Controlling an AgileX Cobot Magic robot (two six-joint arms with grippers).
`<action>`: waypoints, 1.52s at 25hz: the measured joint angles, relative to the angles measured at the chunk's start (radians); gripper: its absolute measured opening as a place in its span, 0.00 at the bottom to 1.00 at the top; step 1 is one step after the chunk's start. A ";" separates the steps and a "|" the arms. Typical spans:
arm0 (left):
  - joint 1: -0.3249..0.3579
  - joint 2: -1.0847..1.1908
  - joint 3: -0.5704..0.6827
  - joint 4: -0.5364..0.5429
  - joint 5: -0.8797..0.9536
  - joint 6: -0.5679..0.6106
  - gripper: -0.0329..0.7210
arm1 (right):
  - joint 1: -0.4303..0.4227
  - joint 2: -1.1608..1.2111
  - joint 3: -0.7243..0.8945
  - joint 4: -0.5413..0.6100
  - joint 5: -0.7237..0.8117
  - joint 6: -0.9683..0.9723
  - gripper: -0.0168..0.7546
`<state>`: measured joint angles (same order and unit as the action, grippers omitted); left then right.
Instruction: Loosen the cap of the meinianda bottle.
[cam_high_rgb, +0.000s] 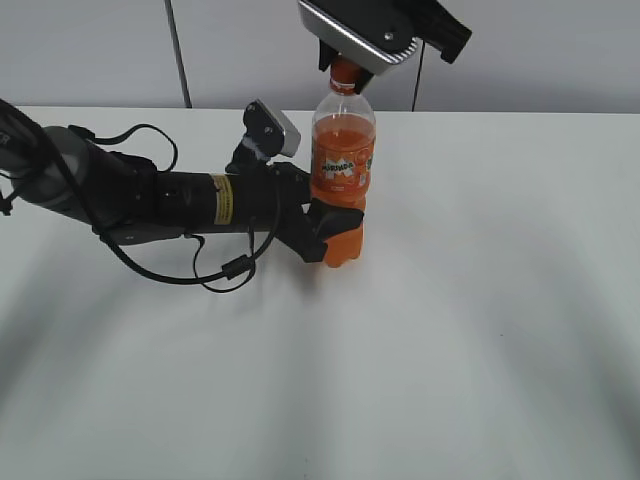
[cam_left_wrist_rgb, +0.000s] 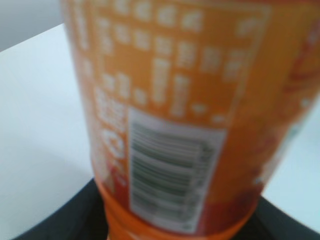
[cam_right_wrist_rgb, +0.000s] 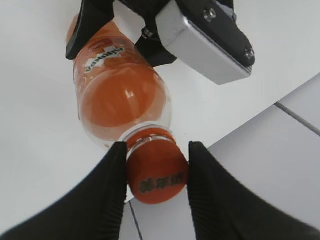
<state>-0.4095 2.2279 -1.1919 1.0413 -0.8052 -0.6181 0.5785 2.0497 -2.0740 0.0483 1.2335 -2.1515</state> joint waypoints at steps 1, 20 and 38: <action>0.000 0.000 0.000 0.000 0.000 0.000 0.54 | 0.000 0.000 0.000 0.000 0.000 -0.022 0.38; 0.000 0.000 0.000 -0.002 0.001 -0.004 0.54 | 0.001 -0.006 0.000 -0.032 -0.006 -0.416 0.38; 0.000 0.000 0.000 0.002 0.000 -0.004 0.54 | 0.002 -0.133 0.002 -0.048 -0.009 -0.070 0.37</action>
<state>-0.4095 2.2279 -1.1919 1.0432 -0.8053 -0.6220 0.5803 1.9163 -2.0724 0.0000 1.2241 -2.2213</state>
